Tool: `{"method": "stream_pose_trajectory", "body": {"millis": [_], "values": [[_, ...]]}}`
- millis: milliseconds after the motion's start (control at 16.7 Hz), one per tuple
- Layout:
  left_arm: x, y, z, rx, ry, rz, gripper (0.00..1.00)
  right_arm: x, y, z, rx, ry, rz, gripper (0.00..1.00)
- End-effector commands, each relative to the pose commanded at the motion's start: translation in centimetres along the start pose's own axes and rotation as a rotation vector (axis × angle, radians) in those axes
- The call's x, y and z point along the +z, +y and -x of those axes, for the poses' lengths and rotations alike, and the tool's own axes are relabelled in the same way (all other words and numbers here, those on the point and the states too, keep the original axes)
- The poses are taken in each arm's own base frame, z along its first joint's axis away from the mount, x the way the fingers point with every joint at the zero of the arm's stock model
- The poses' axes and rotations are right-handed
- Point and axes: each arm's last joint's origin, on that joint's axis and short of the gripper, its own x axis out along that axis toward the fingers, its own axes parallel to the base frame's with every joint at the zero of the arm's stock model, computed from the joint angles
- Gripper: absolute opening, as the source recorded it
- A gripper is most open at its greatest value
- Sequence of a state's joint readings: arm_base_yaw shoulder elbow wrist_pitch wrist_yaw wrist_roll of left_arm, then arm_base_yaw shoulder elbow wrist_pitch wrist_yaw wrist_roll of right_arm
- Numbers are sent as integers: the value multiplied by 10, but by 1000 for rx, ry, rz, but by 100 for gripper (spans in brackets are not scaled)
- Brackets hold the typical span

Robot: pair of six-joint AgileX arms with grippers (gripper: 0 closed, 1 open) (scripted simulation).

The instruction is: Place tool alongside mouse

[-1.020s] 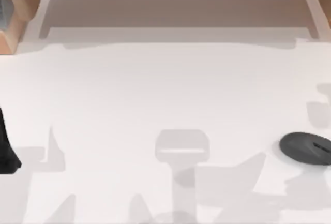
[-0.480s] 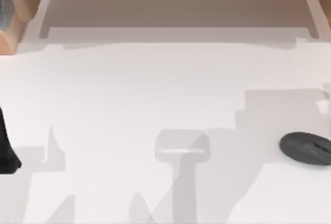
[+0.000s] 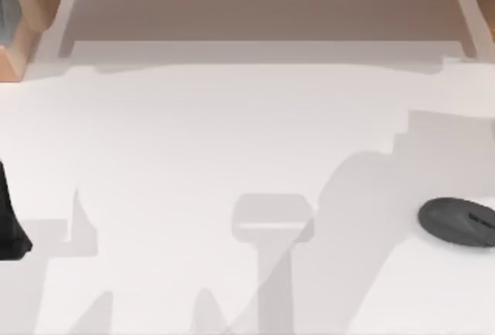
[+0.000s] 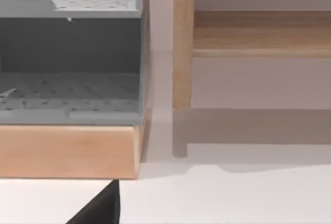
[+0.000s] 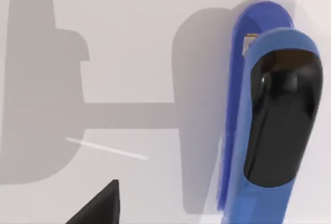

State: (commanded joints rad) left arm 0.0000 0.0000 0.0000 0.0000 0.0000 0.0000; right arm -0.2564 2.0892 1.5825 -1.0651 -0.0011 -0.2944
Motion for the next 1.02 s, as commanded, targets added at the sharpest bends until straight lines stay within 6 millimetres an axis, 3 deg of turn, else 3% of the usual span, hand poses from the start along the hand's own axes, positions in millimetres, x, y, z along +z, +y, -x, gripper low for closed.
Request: {"method": "stream_pose_trajectory", "body": {"millis": [240,600,840,1020], "values": [[0,0,0,0,0,0,100,0,2,-1,-1,0,3,100],[0,0,0,0,0,0,100,1,0,-46,-1,-3,0,100],[0,0,0,0,0,0,100,0,0,-50,0,0,0,100],[0,0,0,0,0,0,100,0,0,-50,0,0,0,77]]}}
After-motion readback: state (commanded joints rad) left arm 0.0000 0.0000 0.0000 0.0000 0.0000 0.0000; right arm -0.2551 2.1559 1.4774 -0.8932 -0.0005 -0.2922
